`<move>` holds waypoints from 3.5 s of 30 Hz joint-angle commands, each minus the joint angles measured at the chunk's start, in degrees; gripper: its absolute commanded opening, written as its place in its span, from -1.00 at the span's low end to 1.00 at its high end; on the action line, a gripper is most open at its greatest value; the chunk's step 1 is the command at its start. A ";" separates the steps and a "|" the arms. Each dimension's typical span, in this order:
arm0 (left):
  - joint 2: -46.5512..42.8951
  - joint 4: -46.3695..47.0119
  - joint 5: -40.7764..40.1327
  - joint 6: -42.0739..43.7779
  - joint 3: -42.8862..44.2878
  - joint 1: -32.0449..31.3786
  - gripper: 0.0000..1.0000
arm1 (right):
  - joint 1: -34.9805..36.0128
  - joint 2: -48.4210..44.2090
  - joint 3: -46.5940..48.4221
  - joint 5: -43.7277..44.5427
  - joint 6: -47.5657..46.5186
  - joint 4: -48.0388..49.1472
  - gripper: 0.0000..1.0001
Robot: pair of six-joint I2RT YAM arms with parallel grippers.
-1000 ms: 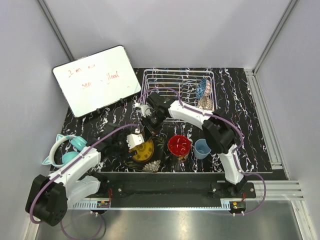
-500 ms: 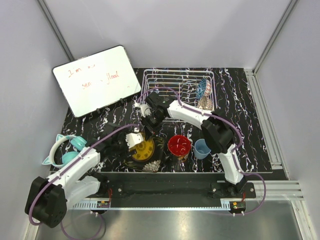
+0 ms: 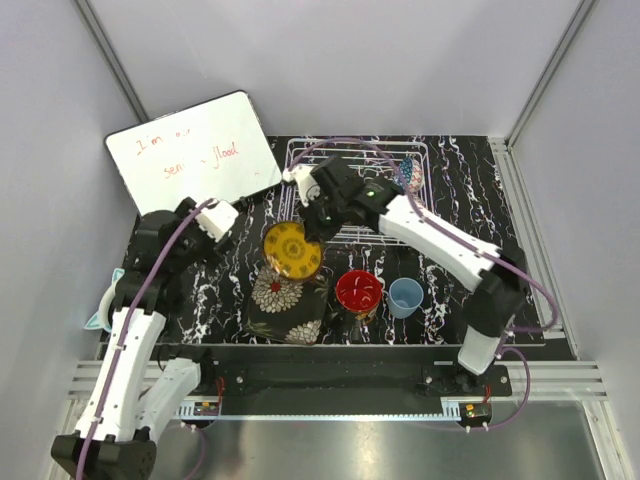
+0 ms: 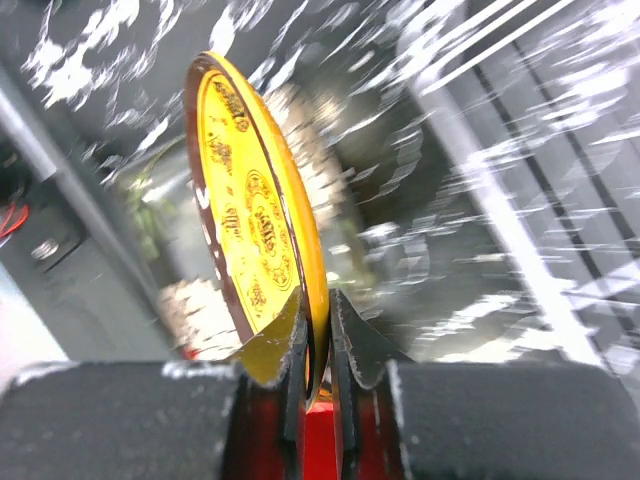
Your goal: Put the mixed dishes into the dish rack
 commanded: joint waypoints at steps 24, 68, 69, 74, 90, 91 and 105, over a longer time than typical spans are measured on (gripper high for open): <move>7.29 2.34 4.81 -10.29 -1.31 3.83 0.74 | -8.99 -28.68 -40.38 44.62 -47.58 57.74 -1.00; 7.91 8.49 4.90 -11.43 -5.53 3.66 0.76 | -11.27 -25.78 -51.38 28.72 -58.84 46.06 -1.00; 7.91 8.66 4.90 -11.34 -5.62 3.65 0.76 | -11.27 -25.70 -51.28 28.54 -58.58 45.44 -1.00; 7.91 9.28 4.90 -11.52 -5.97 3.57 0.76 | -11.27 -25.61 -51.02 27.83 -56.65 39.91 -1.00; 8.44 10.25 4.90 -11.96 -6.32 3.57 0.78 | -11.01 -33.34 -57.16 32.93 -58.31 31.98 -1.00; 8.52 10.34 4.90 -12.04 -6.50 3.57 0.78 | -10.92 -33.95 -57.61 32.93 -58.57 33.29 -1.00; 10.46 11.22 4.72 -12.75 -6.50 3.57 0.78 | -10.57 -33.25 -58.31 37.76 -65.51 43.85 -1.00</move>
